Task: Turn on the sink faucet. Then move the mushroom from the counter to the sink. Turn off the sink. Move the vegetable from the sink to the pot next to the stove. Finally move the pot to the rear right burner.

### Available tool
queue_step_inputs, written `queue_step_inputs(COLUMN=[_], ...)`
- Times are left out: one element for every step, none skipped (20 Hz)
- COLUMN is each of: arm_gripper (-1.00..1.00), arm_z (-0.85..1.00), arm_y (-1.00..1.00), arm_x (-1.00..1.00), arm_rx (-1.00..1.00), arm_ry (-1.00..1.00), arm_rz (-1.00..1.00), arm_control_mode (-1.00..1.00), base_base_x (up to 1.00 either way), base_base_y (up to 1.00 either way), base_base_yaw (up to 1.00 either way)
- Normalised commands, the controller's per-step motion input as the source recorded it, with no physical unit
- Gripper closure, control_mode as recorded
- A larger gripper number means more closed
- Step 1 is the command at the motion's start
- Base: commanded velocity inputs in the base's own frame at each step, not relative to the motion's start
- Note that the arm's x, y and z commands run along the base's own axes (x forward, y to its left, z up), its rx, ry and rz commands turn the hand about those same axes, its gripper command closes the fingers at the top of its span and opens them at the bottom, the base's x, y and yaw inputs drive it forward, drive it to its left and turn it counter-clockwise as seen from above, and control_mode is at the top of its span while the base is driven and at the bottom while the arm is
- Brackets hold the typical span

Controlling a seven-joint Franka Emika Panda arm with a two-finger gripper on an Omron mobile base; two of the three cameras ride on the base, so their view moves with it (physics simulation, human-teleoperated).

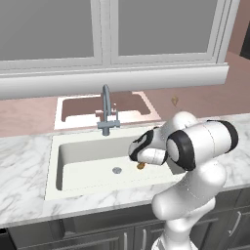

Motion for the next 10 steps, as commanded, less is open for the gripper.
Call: queue_step_inputs(arm_gripper=[1.00,1.00,1.00,1.00,1.00,1.00,1.00,1.00,1.00,1.00], arm_z=[0.57,0.61,0.61,0.59,0.63,0.60,0.62,0.63,0.63,0.63], arm_y=[-0.02,-0.04,-0.03,-0.05,-0.09,-0.08,-0.07,-0.07,-0.07,-0.10], arm_x=[-0.14,-0.14,-0.10,-0.09,-0.11,-0.09,-0.08,-0.08,-0.05,-0.05], arm_rx=[0.00,0.00,0.00,0.00,0.00,0.00,0.00,0.00,0.00,0.00], arm_ry=[0.00,0.00,0.00,0.00,0.00,0.00,0.00,0.00,0.00,0.00], arm_rz=[0.00,0.00,0.00,0.00,0.00,0.00,0.00,0.00,0.00,0.00], arm_control_mode=[-1.00,-1.00,-1.00,-1.00,-1.00,-1.00,-1.00,-1.00,-1.00,-1.00], base_base_x=[0.00,0.00,0.00,0.00,0.00,0.00,0.00,0.00,0.00,0.00], base_base_y=[0.00,0.00,0.00,0.00,0.00,0.00,0.00,0.00,0.00,0.00], base_base_yaw=[0.00,0.00,0.00,0.00,0.00,0.00,0.00,0.00,0.00,0.00])
